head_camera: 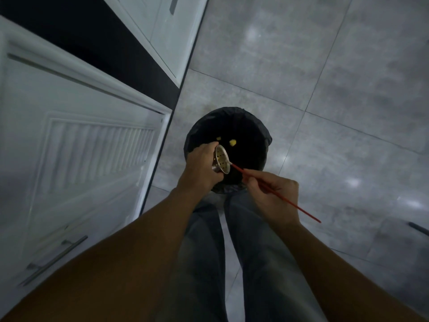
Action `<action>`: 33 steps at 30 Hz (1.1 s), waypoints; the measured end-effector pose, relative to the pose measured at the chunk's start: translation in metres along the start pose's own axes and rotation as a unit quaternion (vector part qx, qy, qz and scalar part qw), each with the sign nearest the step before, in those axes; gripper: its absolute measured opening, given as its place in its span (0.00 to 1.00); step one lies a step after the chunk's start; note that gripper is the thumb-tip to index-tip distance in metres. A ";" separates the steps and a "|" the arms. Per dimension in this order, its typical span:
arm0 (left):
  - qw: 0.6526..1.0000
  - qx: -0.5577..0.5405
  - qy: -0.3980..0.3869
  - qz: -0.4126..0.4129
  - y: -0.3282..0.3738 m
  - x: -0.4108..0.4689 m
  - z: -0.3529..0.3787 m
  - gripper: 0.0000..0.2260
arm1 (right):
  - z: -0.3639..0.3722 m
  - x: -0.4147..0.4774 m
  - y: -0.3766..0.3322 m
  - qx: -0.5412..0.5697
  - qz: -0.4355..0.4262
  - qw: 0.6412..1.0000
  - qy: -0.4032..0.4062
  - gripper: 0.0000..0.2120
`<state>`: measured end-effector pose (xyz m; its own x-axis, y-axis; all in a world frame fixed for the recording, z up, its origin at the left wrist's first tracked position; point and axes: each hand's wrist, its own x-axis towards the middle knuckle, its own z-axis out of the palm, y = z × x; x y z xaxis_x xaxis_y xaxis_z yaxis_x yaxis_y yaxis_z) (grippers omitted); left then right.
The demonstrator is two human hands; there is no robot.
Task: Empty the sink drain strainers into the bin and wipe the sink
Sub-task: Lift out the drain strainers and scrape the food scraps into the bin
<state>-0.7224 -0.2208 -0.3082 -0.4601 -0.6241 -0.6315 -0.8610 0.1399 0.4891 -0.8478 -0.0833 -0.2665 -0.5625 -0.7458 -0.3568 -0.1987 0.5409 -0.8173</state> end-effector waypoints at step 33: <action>0.999 0.018 -0.031 -0.009 0.001 0.007 -0.014 0.36 | 0.016 0.025 0.000 -0.020 -0.019 0.997 -0.076 0.10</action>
<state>-0.7238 -0.2361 -0.3037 -0.4560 -0.5774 -0.6772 -0.8762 0.1578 0.4554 -0.8485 -0.1080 -0.2826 -0.4263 -0.8151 -0.3923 -0.2519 0.5235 -0.8139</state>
